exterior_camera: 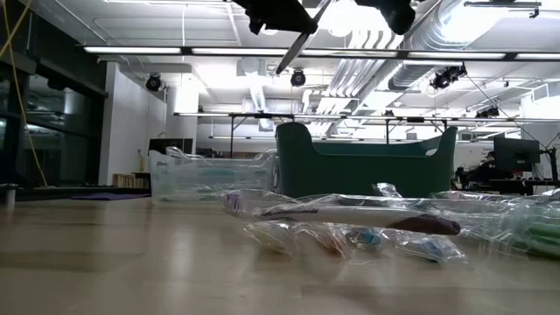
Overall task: Pick & Place Toothbrushes
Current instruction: Put the purple toothbrush into the right transparent bin
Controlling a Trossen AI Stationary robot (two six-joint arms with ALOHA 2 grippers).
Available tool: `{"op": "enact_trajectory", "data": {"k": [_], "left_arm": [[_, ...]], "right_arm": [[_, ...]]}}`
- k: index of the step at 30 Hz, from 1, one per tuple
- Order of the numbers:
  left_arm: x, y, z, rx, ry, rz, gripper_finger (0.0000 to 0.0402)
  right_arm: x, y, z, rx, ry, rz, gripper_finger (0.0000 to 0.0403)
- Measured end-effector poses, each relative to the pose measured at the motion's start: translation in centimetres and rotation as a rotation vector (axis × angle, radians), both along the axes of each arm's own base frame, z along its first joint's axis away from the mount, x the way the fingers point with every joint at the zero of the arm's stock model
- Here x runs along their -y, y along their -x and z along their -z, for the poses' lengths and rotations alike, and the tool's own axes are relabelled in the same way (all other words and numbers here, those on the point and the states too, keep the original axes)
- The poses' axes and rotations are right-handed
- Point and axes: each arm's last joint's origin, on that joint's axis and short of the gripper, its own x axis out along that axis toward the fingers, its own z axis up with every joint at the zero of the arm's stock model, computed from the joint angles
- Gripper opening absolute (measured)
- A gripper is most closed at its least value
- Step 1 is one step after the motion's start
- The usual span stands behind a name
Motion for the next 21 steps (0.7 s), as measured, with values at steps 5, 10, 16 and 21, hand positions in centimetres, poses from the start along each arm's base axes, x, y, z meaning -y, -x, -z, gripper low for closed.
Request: {"op": "enact_trajectory", "data": {"k": [5,10,16,21], "left_arm": [[0.0,0.0,0.0,-0.003,-0.001,0.002,0.0014],[0.1,0.2,-0.2,0.000,-0.014,0.032,0.0008],[0.2,0.1,-0.2,0.001,-0.005,0.064,0.0015],[0.2,0.1,-0.2,0.002,0.003,0.090,0.0013]], "right_arm": [[0.1,-0.8,0.3,0.009,-0.020,0.009,0.0102],[0.1,-1.4,0.0,0.061,-0.025,0.000,0.0192],[0.2,-2.2,-0.8,0.165,-0.015,0.000,0.0244],[0.2,-3.0,-0.6,0.186,-0.020,-0.024,0.0235]]}}
